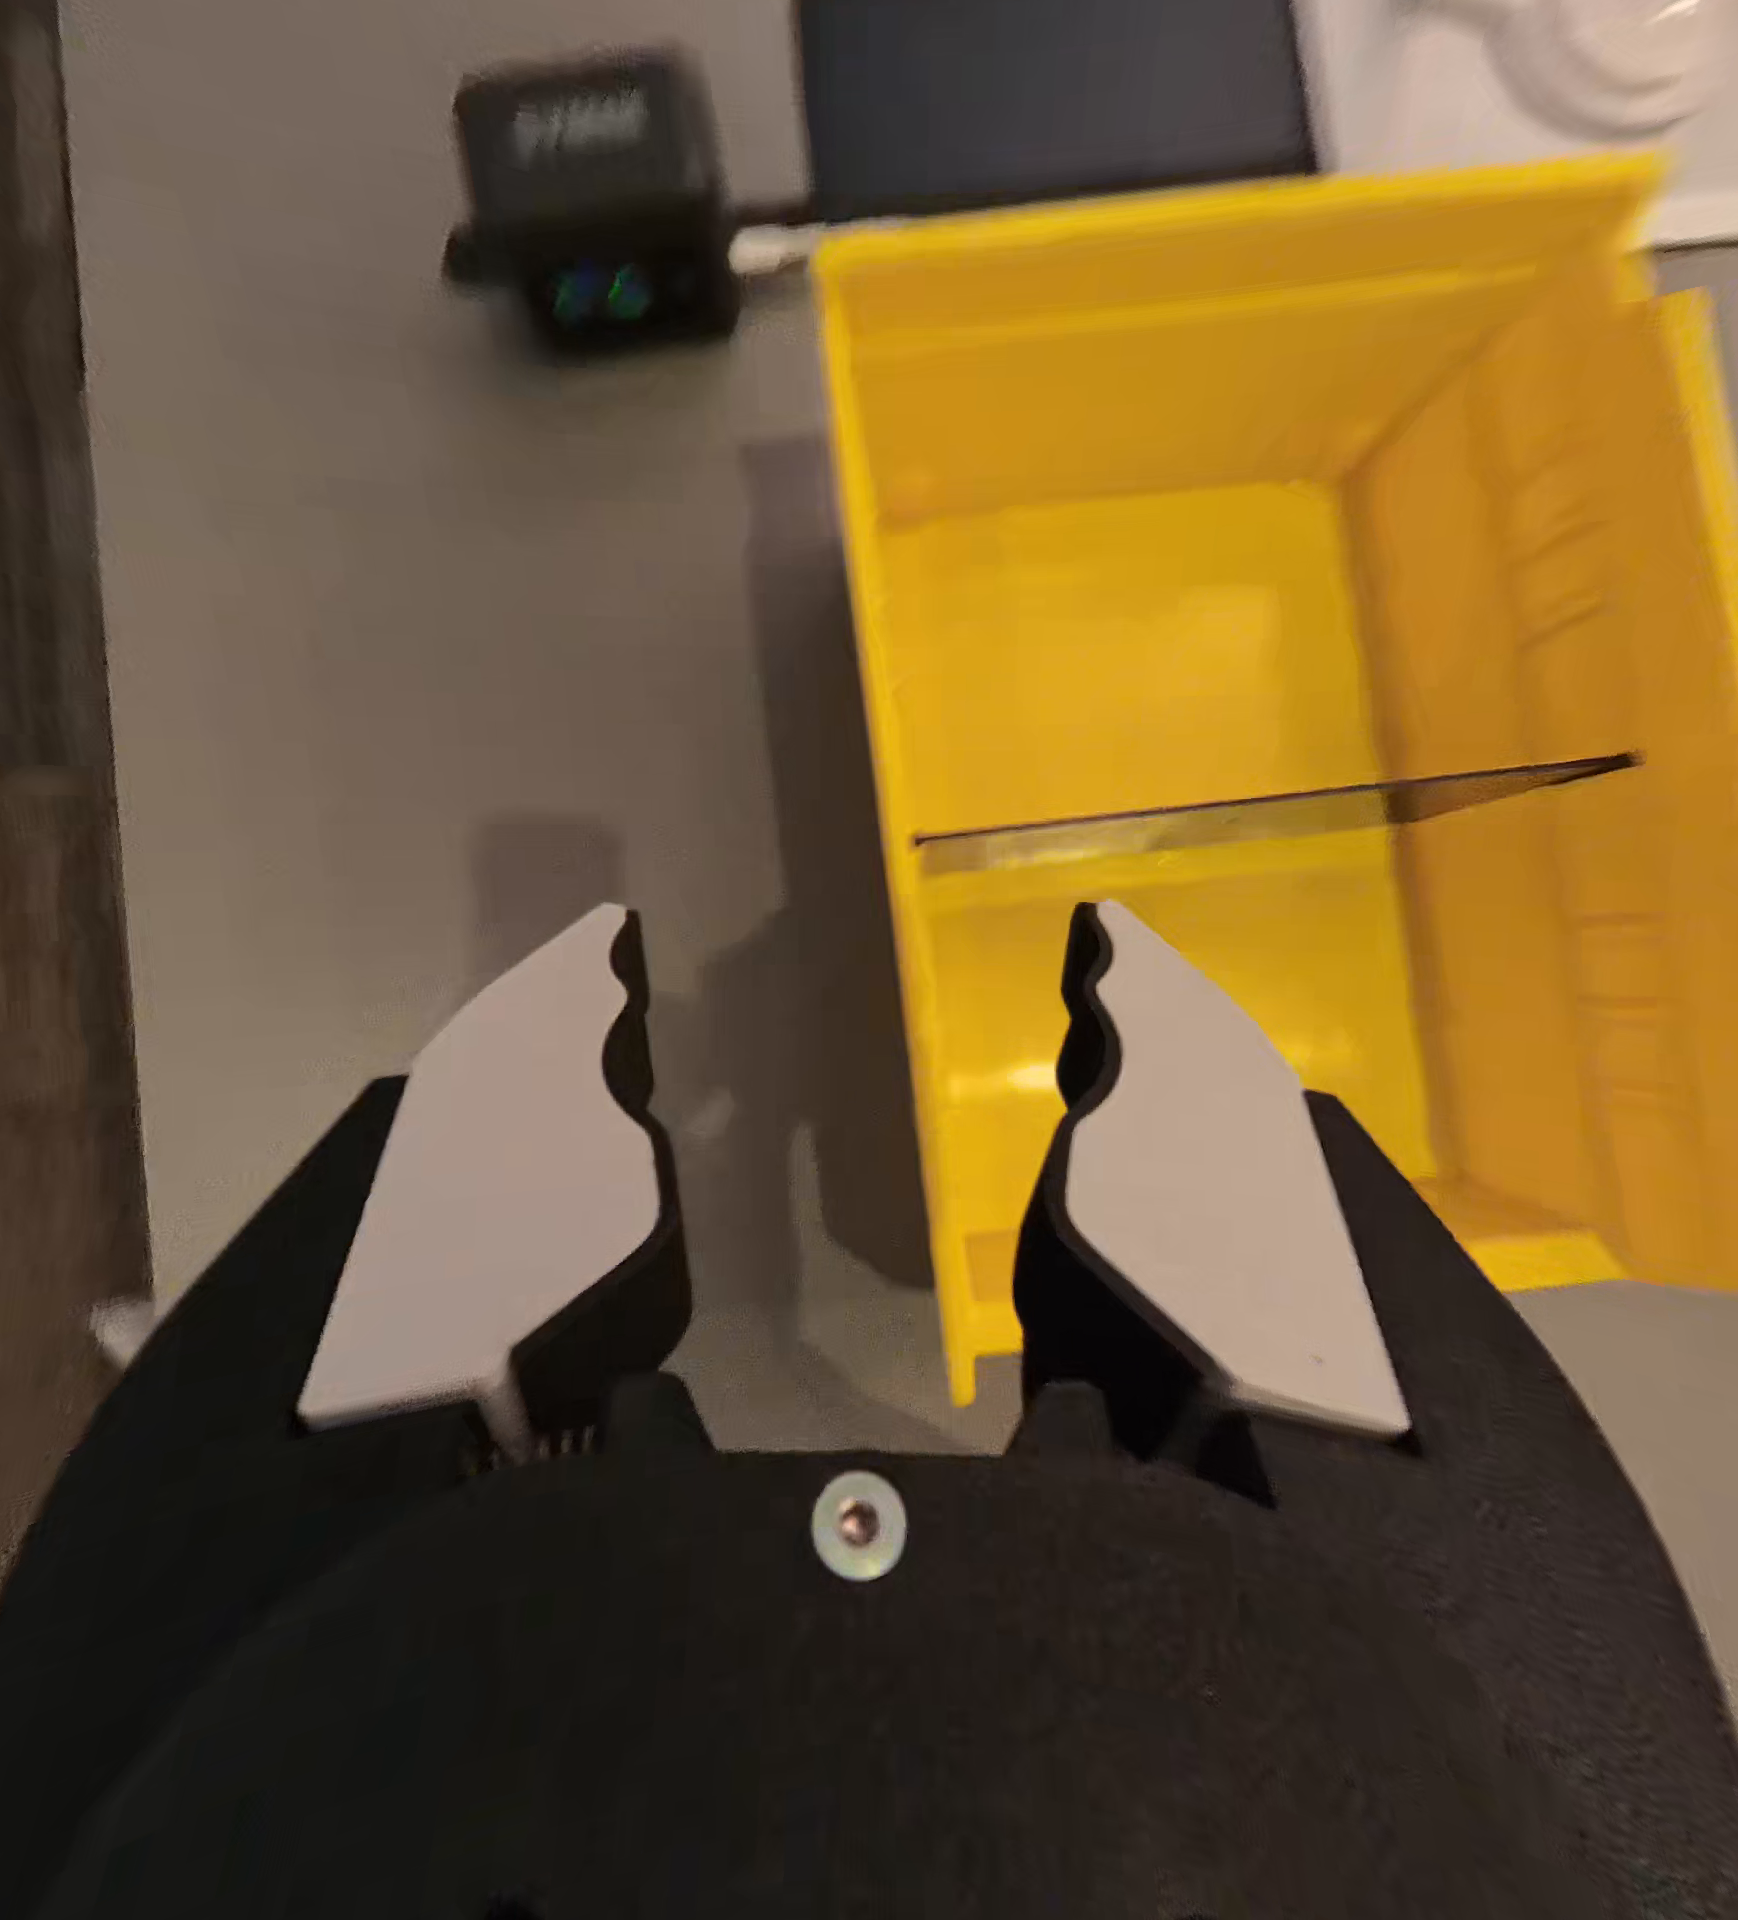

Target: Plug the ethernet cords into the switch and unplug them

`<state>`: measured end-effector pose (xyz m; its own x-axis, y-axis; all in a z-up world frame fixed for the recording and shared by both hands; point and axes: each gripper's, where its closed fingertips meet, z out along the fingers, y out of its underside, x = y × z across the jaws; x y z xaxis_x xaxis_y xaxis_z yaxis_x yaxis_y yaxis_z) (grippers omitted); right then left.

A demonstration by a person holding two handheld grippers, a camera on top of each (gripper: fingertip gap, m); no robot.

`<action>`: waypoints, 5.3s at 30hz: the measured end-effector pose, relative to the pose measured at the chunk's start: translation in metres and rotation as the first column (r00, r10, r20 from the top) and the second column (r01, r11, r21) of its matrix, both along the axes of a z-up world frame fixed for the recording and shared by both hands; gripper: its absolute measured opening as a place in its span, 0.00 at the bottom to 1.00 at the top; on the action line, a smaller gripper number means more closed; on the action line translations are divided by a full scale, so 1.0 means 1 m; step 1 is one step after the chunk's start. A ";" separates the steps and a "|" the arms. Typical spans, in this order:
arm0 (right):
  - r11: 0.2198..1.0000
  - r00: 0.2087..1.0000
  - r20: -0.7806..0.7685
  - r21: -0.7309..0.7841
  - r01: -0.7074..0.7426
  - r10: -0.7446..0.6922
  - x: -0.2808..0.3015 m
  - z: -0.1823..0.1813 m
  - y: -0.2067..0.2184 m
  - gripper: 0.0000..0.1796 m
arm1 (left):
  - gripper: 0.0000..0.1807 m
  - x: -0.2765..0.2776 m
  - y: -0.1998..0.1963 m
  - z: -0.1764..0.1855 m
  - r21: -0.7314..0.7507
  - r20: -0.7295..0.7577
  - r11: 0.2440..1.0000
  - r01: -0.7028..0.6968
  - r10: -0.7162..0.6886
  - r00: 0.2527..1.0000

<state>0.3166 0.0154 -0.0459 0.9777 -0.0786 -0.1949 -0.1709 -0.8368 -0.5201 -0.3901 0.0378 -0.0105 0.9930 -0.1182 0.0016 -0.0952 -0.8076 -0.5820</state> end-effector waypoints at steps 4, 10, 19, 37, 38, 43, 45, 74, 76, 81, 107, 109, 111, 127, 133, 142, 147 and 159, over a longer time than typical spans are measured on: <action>0.997 0.991 -0.132 -0.073 -0.027 0.017 -0.006 -0.023 -0.002 0.09 | 0.44 -0.023 -0.003 -0.024 -0.091 0.027 0.991 -0.097 0.099 0.995; 0.972 0.994 -0.008 -0.208 -0.110 0.111 -0.014 -0.048 -0.005 0.08 | 0.43 -0.018 -0.010 -0.055 -0.231 0.063 0.971 -0.059 0.076 0.995; 0.934 0.992 -0.063 -0.334 -0.124 0.110 -0.018 -0.081 -0.004 0.05 | 0.28 0.004 -0.007 -0.083 -0.352 0.093 0.935 0.031 0.001 0.996; 0.832 0.966 -0.081 -0.495 -0.251 0.244 -0.079 -0.080 -0.014 0.05 | 0.05 0.037 -0.023 -0.103 -0.530 0.001 0.833 0.161 -0.190 0.982; 0.827 0.965 -0.087 -0.500 -0.256 0.245 -0.082 -0.080 -0.015 0.05 | 0.06 0.043 -0.022 -0.103 -0.533 0.005 0.829 0.172 -0.200 0.980; 0.798 0.948 -0.064 -0.524 -0.297 0.310 -0.094 -0.080 -0.014 0.05 | 0.07 0.067 -0.020 -0.104 -0.547 -0.036 0.810 0.212 -0.276 0.961; 0.784 0.940 -0.064 -0.535 -0.316 0.335 -0.100 -0.080 -0.014 0.05 | 0.08 0.078 -0.022 -0.104 -0.558 -0.032 0.798 0.229 -0.296 0.955; 0.796 0.920 -0.062 -0.481 -0.368 0.388 -0.141 -0.047 -0.017 0.13 | 0.14 0.096 -0.041 -0.047 -0.397 0.017 0.861 0.319 -0.340 0.940; 0.849 0.938 0.012 -0.430 -0.308 0.346 -0.137 -0.028 -0.018 0.14 | 0.14 0.089 -0.031 -0.022 -0.266 -0.040 0.917 0.298 -0.320 0.947; 0.859 0.867 0.187 -0.336 -0.386 0.462 -0.177 0.011 -0.034 0.15 | 0.14 0.084 -0.003 0.048 0.138 -0.081 0.964 0.230 -0.220 0.972; 0.808 0.821 0.001 -0.179 -0.562 0.571 -0.406 -0.021 -0.011 0.16 | 0.41 0.160 -0.003 0.139 0.618 -0.257 0.702 0.353 -0.244 0.935; 0.819 0.829 0.043 -0.192 -0.540 0.557 -0.409 -0.023 -0.006 0.16 | 0.40 0.160 -0.003 0.138 0.611 -0.255 0.707 0.357 -0.251 0.934; 0.826 0.832 0.073 -0.195 -0.529 0.551 -0.412 -0.024 -0.001 0.14 | 0.40 0.161 -0.004 0.136 0.603 -0.251 0.709 0.366 -0.267 0.931; 0.891 0.915 0.070 -0.269 -0.366 0.397 -0.416 -0.064 0.009 0.07 | 0.39 0.157 -0.007 0.134 0.591 -0.224 0.712 0.378 -0.305 0.926; 0.866 0.890 0.086 -0.289 -0.407 0.447 -0.420 -0.069 0.008 0.07 | 0.38 0.160 -0.010 0.134 0.586 -0.234 0.706 0.397 -0.321 0.918; 0.894 0.947 -0.031 -0.321 -0.313 0.321 -0.428 -0.072 0.004 0.04 | 0.38 0.165 -0.013 0.133 0.579 -0.248 0.695 0.426 -0.348 0.904; 0.886 0.947 -0.097 -0.335 -0.321 0.306 -0.442 -0.072 0.004 0.04 | 0.37 0.165 -0.015 0.135 0.585 -0.239 0.690 0.425 -0.354 0.904; 0.875 0.919 -0.229 -0.298 -0.381 0.322 -0.484 -0.045 0.015 0.04 | 0.37 0.173 -0.026 0.145 0.609 -0.254 0.657 0.445 -0.369 0.894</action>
